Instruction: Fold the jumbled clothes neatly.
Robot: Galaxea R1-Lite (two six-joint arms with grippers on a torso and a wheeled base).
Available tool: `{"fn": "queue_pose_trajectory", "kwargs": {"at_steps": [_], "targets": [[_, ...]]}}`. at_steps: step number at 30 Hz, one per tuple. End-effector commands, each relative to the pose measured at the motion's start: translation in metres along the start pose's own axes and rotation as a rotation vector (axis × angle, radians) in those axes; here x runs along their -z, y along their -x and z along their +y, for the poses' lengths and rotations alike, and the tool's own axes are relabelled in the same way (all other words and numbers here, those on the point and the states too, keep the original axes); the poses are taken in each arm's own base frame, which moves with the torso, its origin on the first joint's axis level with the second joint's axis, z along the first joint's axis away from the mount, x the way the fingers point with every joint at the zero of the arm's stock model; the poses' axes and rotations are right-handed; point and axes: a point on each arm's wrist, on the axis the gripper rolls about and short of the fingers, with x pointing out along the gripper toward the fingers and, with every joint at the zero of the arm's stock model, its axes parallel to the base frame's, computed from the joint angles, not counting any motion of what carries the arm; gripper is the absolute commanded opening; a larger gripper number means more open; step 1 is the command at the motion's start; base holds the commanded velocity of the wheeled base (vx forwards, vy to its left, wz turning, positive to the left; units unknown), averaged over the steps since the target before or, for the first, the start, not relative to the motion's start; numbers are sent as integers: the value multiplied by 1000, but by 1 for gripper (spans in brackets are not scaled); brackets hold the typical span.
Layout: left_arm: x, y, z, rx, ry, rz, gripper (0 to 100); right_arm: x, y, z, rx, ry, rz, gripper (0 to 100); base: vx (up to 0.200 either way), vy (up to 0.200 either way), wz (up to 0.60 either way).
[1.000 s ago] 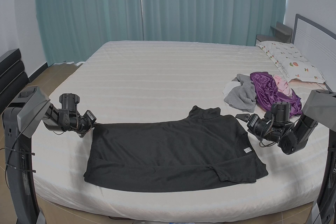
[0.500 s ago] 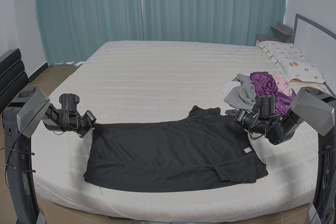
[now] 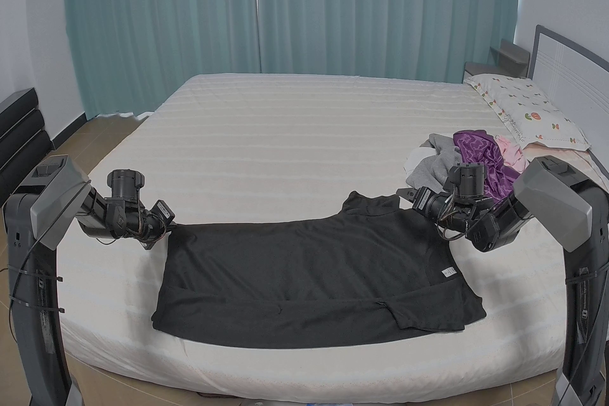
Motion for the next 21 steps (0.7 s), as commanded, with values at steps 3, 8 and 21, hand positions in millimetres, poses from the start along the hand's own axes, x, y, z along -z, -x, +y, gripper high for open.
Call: {"fn": "queue_pose_trajectory", "kwargs": {"at_steps": [3, 8, 21], "targets": [[0, 0, 0, 0, 0, 0, 0, -12, -14, -2, -3, -3, -27, 100, 0, 0, 0], [0, 0, 0, 0, 0, 0, 0, -5, -30, -13, 19, -6, -16, 100, 0, 0, 0], [0, -1, 0, 0, 0, 0, 0, -10, -48, -40, 65, -23, -45, 100, 0, 0, 0]]}}
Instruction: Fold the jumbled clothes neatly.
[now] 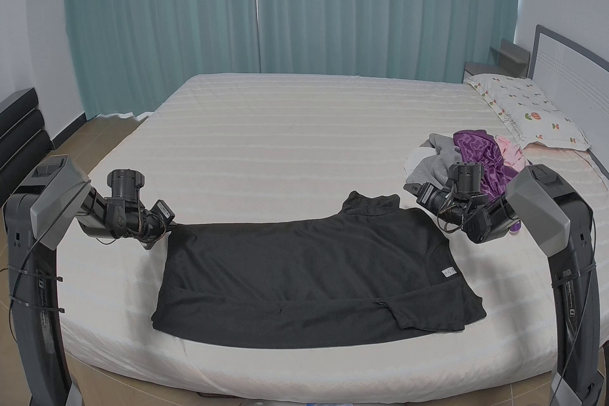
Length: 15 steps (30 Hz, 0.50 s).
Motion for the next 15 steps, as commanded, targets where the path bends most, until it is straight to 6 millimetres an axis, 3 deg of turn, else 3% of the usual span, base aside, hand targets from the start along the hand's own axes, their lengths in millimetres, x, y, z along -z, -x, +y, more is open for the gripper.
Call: {"fn": "queue_pose_trajectory", "kwargs": {"at_steps": [1, 10, 11, 15], "targets": [[0, 0, 0, 0, 0, 0, 0, 7, -7, -10, 15, -4, 11, 100, 0, 0, 0], [0, 0, 0, 0, 0, 0, 0, 12, -4, -8, 21, 2, 33, 100, 0, 0, 0], [0, 0, 0, 0, 0, 0, 0, 11, -4, -8, 20, 5, 32, 0, 0, 0, 0], [0, 0, 0, 0, 0, 0, 0, 12, -1, -8, 27, 7, 44, 0, 0, 0, 0]]}}
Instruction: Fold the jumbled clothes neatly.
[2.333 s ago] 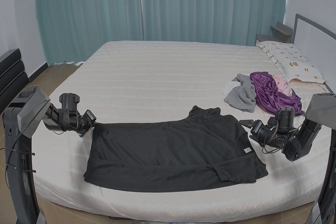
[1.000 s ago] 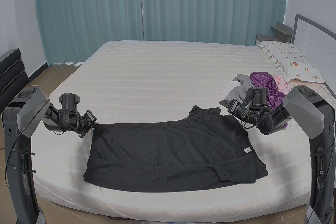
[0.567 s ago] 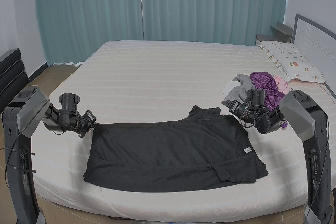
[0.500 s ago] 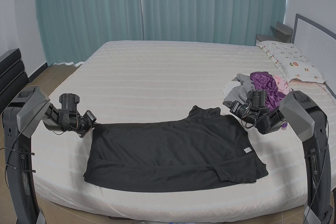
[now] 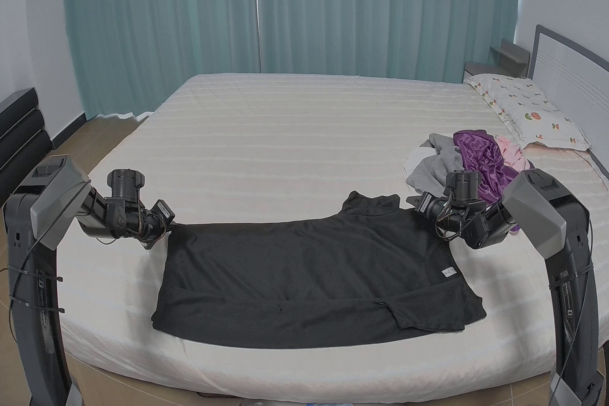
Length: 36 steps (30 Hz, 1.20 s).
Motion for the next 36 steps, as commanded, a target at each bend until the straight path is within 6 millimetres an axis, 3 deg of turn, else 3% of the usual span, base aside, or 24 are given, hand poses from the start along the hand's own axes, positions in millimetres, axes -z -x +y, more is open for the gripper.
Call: {"fn": "queue_pose_trajectory", "kwargs": {"at_steps": [1, 8, 15, 27, 36], "targets": [[0, 0, 0, 0, 1, 0, 0, -2, 5, 2, 0, 5, 3, 0, 0, 0, 0], [0, 0, 1, 0, 1, 0, 0, -10, 17, 4, -3, 2, 1, 0, 0, 0, 0], [0, 0, 1, -1, 1, 1, 0, -6, 30, 2, -2, 6, 40, 0, 0, 0, 0], [0, 0, 1, -1, 1, 1, 0, 33, 59, -11, -31, 112, 156, 0, 0, 0, 0], [0, 0, 1, -1, 1, 1, 0, 39, 62, -13, -27, 135, 177, 0, 0, 0, 0]]}}
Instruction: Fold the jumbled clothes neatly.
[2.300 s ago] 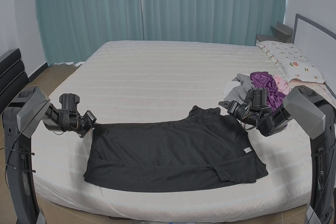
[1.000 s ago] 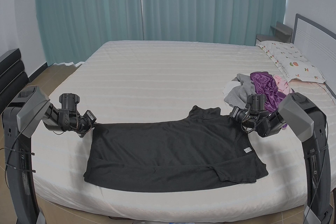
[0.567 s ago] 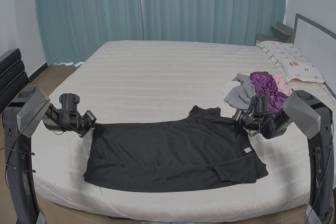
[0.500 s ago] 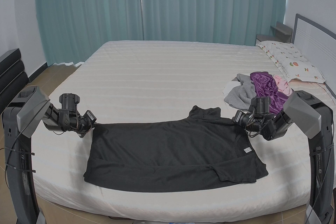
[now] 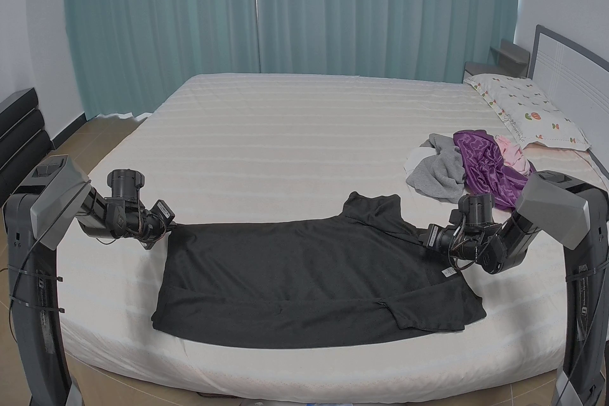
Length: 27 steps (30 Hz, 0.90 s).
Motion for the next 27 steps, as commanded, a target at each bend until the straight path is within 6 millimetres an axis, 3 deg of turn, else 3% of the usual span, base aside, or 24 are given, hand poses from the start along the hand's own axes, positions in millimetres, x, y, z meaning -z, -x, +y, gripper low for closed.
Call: {"fn": "queue_pose_trajectory", "kwargs": {"at_steps": [1, 4, 5, 16, 27], "targets": [[0, 0, 0, 0, 0, 0, 0, 0, 2, 1, -1, 1, 2, 0, 0, 0, 0], [0, 0, 0, 0, 0, 0, 0, -3, 2, 3, -7, 3, -6, 0, 0, 0, 0], [0, 0, 0, 0, 0, 0, 0, -4, 1, 3, -10, 2, -9, 100, 0, 0, 0], [0, 0, 0, 0, 0, 0, 0, -38, 2, 24, -73, -43, -109, 100, 0, 0, 0], [0, 0, 0, 0, 0, 0, 0, -19, -14, 23, -78, -104, -31, 100, 0, 0, 0]]}}
